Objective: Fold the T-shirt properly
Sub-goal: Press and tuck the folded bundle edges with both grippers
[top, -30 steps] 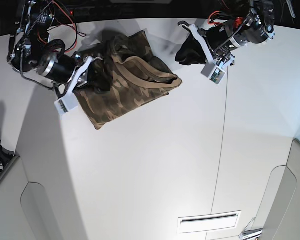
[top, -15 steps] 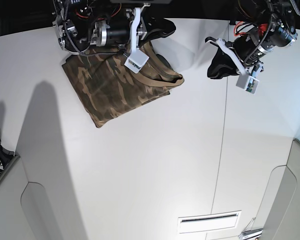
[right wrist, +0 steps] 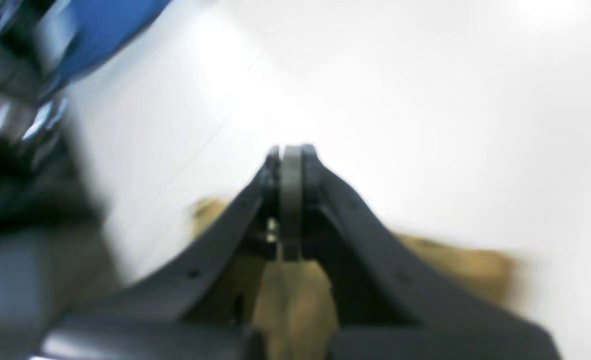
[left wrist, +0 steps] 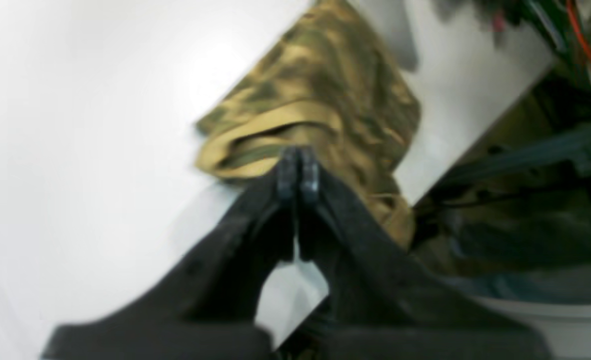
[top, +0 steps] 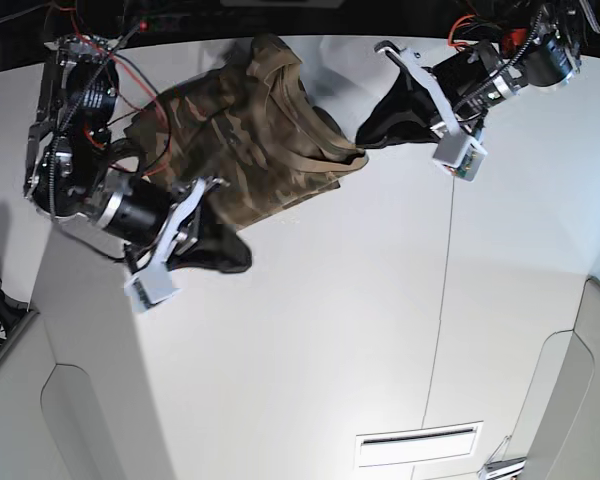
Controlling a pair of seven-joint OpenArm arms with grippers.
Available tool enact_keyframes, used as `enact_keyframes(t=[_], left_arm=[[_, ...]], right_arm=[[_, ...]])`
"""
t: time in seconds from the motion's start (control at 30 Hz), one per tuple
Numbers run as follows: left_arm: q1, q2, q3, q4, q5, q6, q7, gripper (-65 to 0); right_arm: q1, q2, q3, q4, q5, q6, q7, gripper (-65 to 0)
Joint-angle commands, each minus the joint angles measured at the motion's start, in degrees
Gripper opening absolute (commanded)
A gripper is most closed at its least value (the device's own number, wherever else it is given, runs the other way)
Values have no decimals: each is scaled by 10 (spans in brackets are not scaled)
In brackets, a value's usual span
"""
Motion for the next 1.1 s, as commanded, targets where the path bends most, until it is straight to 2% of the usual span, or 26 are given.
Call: enact_keyframes(t=[0.0,0.07,0.17,0.27,0.43,0.5,0.77,0.87,0.93,1.07], left_arm=[[2,-1,21,12,9,-9,-18,-650],[2,-1,72,12,78,-4,-48,-650],[-3,-1,145,12,176,35,-92,-650],[-26,-1,216,12,226,64,-100,-650],[-67,0,313,8,336,154,-113,-650],[-78,2,338,-3,372,175,-113,-650],[-94,1,361,-98,429,176,-109,-650],[-94,-1,359,-96,461,181,-99,-650],[-94,-3,358,-87,472,195,-96,-650],[-90,-4,358,-85,478,195,-53,-650]], right_arm=[[12,0,16,8,3,2,22,-650],[20,0,39,5,-7,2,30,-650],[20,0,47,-9,-14,2,30,-650],[20,0,46,-39,-18,2,30,-650],[19,0,46,-114,-18,2,34,-650],[19,0,46,-145,-17,2,35,-650],[19,0,46,-209,-7,2,40,-650],[19,0,46,-209,-7,2,41,-650],[19,0,46,-209,-7,2,40,-650],[19,0,46,-209,-7,2,41,-650]])
